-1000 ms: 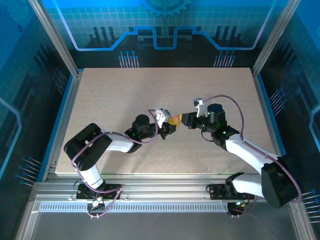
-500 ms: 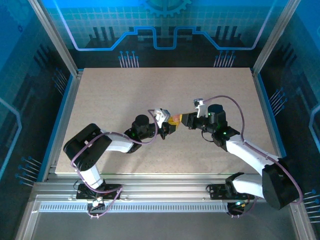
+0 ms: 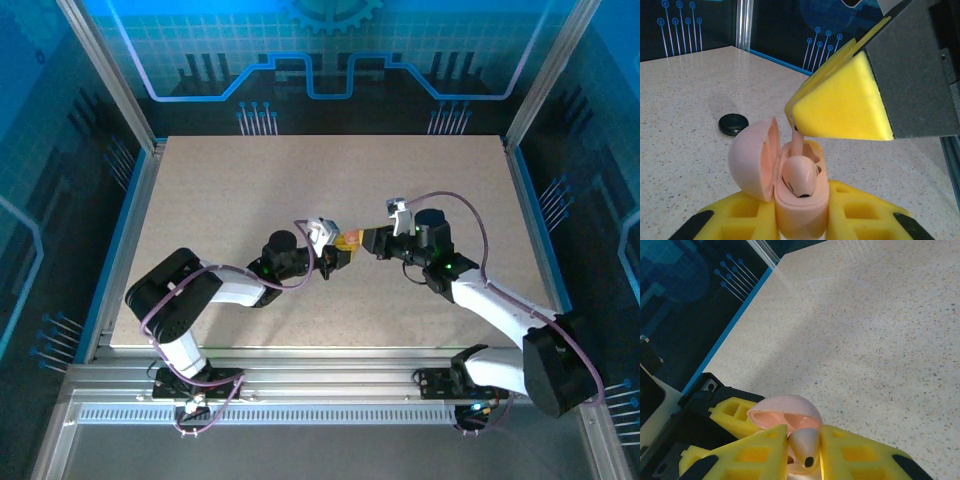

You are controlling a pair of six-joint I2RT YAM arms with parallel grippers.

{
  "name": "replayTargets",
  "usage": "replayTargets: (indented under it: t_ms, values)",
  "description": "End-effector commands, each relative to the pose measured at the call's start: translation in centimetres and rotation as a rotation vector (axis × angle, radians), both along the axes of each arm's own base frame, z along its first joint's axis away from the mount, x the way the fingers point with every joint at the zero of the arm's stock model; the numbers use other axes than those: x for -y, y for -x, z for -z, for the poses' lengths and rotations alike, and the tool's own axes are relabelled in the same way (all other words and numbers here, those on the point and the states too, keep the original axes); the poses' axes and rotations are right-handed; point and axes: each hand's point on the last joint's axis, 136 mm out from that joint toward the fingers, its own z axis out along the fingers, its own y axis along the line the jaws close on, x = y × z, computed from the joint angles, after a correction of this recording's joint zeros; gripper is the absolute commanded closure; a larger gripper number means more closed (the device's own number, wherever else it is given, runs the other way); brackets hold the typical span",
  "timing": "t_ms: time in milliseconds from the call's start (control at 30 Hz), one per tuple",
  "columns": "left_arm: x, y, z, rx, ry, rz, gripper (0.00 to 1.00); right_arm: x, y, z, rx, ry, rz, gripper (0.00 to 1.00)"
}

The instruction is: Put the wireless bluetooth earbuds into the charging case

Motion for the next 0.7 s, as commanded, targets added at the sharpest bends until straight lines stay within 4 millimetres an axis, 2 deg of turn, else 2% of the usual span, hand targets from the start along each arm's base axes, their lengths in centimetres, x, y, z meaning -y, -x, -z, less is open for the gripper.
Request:
replayTargets:
  t_ms: [0,667]
  values:
    - [0.3,0.8,-3.2,0.092,0.067,0.033,0.78,-1.2,0.8,-0.1,-0.033,-0.010,-0.064,0.78]
    - [0.0,1.3,-2.9,0.135,0.011,0.041,0.78,-1.8,1.4,-1.0,-0.050,-0.001,-0.148,0.77]
